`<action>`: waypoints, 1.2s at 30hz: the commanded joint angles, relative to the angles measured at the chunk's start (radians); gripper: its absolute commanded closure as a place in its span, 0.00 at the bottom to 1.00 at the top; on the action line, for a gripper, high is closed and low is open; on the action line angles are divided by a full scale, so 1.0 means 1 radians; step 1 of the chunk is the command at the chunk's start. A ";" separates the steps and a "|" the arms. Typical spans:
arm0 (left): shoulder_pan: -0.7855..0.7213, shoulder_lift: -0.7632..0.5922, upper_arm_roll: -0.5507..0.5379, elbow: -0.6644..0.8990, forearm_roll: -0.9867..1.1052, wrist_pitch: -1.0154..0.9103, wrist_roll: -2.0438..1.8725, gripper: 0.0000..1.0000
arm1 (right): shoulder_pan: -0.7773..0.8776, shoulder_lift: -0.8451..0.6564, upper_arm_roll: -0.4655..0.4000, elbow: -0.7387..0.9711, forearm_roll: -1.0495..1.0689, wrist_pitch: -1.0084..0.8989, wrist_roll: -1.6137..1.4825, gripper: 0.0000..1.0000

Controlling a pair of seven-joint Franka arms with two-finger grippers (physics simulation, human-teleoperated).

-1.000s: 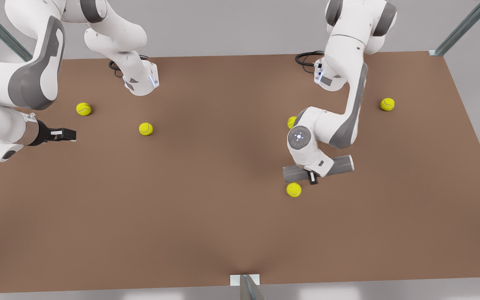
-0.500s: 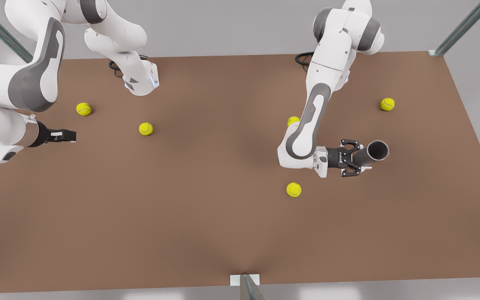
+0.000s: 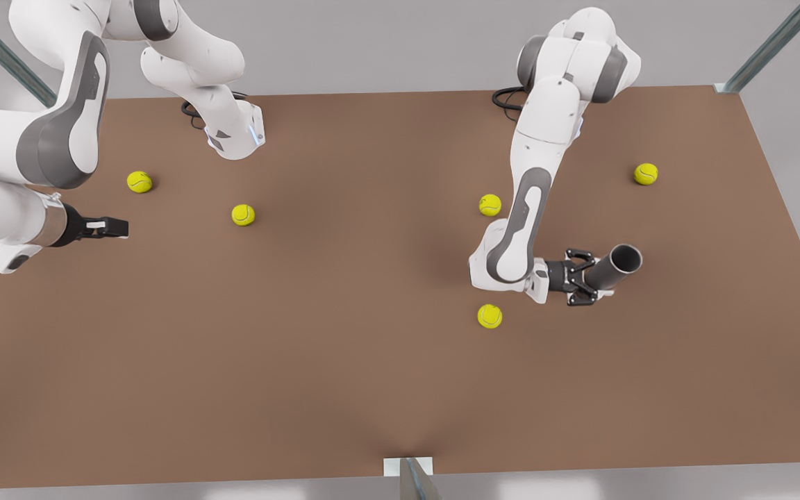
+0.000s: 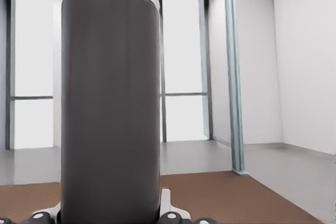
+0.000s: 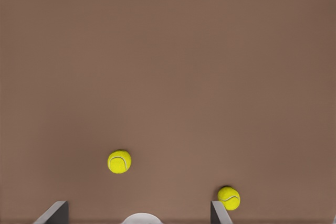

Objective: Put the tennis tube upright

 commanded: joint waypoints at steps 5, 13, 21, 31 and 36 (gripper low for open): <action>0.002 0.054 0.001 0.036 -0.002 0.033 -0.320 0.32 | 0.000 0.000 -0.001 -0.002 0.000 0.000 0.000 0.00; 0.002 0.061 0.005 0.036 0.001 0.017 -0.301 0.00 | 0.000 0.002 -0.001 -0.002 0.002 0.000 0.000 0.00; 0.002 0.061 0.005 0.036 0.002 0.005 -0.300 0.00 | 0.002 0.000 -0.001 0.000 0.002 0.000 0.000 0.00; -0.006 0.092 0.001 0.100 -0.002 -0.024 -0.284 0.00 | 0.000 0.000 -0.001 0.000 0.002 0.000 0.000 0.00; -0.006 0.103 0.001 0.116 -0.002 -0.024 -0.278 0.00 | 0.000 0.002 0.001 0.000 0.002 0.000 0.000 0.00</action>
